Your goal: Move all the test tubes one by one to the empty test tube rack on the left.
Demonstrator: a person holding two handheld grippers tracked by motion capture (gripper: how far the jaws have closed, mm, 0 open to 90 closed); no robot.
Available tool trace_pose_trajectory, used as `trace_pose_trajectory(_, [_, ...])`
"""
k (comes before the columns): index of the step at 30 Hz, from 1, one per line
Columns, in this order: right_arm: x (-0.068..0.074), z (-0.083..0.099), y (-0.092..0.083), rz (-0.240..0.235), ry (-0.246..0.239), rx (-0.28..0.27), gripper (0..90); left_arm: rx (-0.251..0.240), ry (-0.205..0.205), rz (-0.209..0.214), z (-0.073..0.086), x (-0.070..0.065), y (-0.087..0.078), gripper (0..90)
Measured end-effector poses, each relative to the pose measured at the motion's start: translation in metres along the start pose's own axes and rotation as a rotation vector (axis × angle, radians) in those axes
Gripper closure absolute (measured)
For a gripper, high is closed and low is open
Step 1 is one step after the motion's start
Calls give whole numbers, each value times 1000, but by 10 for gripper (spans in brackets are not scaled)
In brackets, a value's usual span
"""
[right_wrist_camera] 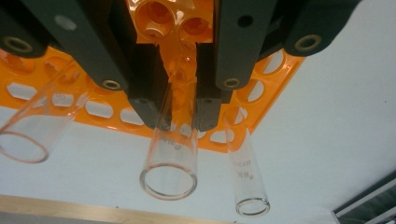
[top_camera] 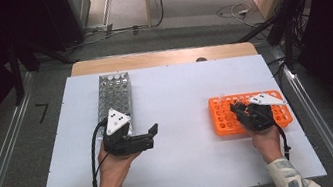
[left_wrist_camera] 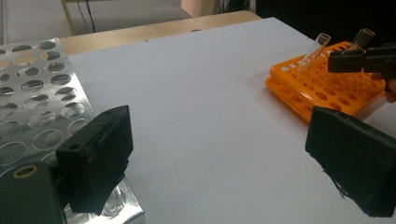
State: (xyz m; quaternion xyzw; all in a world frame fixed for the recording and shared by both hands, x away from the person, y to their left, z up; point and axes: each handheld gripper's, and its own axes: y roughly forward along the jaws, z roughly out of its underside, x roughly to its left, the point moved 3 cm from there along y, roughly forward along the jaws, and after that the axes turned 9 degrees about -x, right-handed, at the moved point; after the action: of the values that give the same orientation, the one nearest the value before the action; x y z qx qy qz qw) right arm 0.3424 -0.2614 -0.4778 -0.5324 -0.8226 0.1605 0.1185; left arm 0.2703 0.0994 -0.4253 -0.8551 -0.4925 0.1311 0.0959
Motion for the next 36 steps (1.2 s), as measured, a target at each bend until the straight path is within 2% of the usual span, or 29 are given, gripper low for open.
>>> trace_pose_trajectory(9, [0,-14,-15,-12,12,-45,728,8,1,2,0,-1,0,73])
trace_pose_trajectory(17, [6,-22,-29,-50,24,-48,729,10,3,0,1,-2,1,73])
trace_pose_trajectory(23, [18,-24,-32,-95,6,-37,728,13,4,1,1,-3,1,74])
trace_pose_trajectory(36, [56,-20,-26,-202,-51,-2,729,25,10,15,3,-10,4,74])
